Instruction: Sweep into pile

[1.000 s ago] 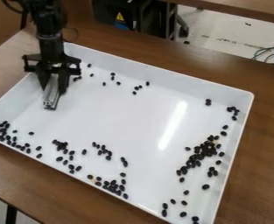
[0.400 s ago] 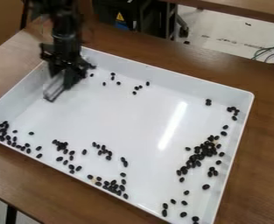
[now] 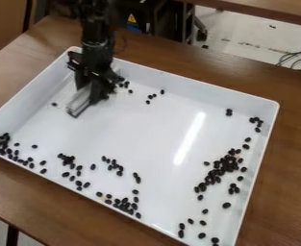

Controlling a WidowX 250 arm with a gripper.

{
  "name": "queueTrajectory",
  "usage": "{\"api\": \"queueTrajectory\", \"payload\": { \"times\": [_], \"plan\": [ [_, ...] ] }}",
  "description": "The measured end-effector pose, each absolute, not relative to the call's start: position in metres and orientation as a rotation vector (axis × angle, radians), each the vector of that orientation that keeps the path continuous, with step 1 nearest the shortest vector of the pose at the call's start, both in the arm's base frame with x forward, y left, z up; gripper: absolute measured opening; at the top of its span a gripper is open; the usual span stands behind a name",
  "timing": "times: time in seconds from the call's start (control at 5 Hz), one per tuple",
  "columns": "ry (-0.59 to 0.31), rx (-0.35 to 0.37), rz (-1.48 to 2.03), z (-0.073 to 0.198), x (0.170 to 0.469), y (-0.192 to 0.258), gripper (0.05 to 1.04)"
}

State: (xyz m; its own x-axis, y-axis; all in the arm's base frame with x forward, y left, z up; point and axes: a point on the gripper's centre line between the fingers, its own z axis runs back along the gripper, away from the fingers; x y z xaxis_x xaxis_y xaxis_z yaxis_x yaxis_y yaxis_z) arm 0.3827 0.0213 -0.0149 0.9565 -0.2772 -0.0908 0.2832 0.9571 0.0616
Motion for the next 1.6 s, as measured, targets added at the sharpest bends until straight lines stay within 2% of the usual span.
{"api": "queueTrajectory", "payload": {
  "times": [0.2, 0.4, 0.6, 0.8, 1.2, 1.4, 1.6],
  "plan": [
    [0.125, 0.080, -0.365, -0.016, 0.381, -0.024, 0.360],
    [0.115, 0.041, -0.384, -0.014, 0.379, -0.050, 0.360],
    [0.062, 0.020, -0.564, -0.007, 0.363, -0.136, 0.360],
    [0.067, 0.007, -0.648, -0.005, 0.340, -0.184, 0.360],
    [0.079, -0.042, -0.563, 0.000, 0.329, -0.181, 0.360],
    [0.078, -0.022, -0.476, 0.002, 0.329, -0.161, 0.360],
    [0.045, -0.022, -0.296, 0.027, 0.331, -0.127, 0.360]
  ]
}}
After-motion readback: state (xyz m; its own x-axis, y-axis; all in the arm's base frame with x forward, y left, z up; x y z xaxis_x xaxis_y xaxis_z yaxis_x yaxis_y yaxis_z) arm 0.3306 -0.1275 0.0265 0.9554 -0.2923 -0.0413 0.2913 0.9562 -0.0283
